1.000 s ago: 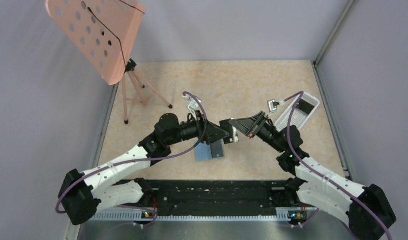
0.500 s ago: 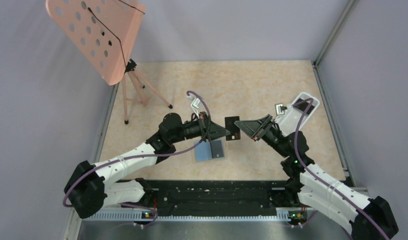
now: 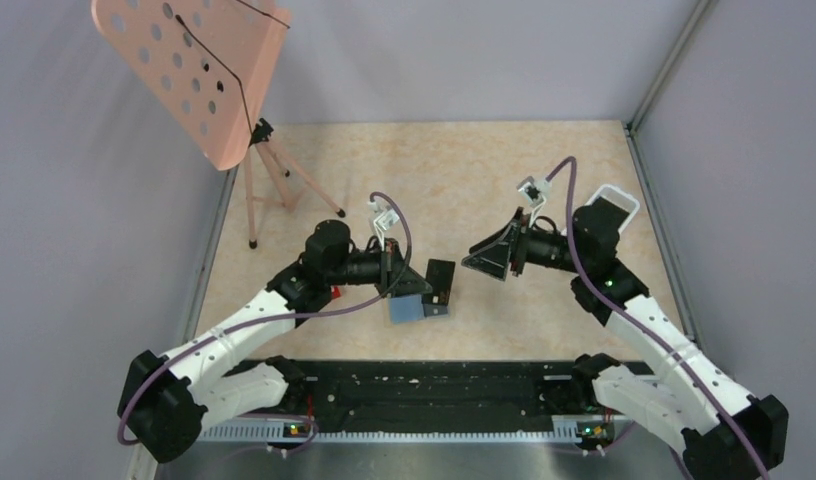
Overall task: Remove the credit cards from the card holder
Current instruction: Place the credit card in the storage box.
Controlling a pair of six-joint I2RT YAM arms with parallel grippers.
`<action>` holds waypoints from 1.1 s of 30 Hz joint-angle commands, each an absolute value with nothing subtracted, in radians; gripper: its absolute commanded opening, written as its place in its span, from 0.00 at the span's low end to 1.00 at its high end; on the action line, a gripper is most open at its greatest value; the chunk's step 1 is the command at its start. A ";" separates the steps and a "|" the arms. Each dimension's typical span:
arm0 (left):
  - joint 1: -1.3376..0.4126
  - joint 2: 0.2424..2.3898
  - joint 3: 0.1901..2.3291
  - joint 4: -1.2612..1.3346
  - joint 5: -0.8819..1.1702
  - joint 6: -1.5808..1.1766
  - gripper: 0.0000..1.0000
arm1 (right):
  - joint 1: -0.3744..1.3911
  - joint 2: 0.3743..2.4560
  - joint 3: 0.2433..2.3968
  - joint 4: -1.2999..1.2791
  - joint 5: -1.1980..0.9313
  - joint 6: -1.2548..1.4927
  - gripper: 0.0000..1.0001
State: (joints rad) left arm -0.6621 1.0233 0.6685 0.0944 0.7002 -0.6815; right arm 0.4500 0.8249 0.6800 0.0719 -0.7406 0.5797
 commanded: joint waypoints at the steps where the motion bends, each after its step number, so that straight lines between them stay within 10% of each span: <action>1: -0.658 1.008 0.711 -0.039 0.862 -0.584 0.00 | 0.436 0.919 0.746 -0.044 -0.997 0.425 0.53; 18: -0.658 1.163 0.773 -0.035 1.036 -0.586 0.00 | 0.521 1.139 0.752 0.098 -1.151 0.463 0.42; 29: -0.657 1.204 0.771 -0.046 1.035 -0.571 0.01 | 0.529 1.141 0.741 0.140 -1.105 0.508 0.00; 33: -0.657 1.209 0.823 -0.163 0.938 -0.497 0.44 | 0.498 1.126 0.747 0.121 -1.005 0.534 0.00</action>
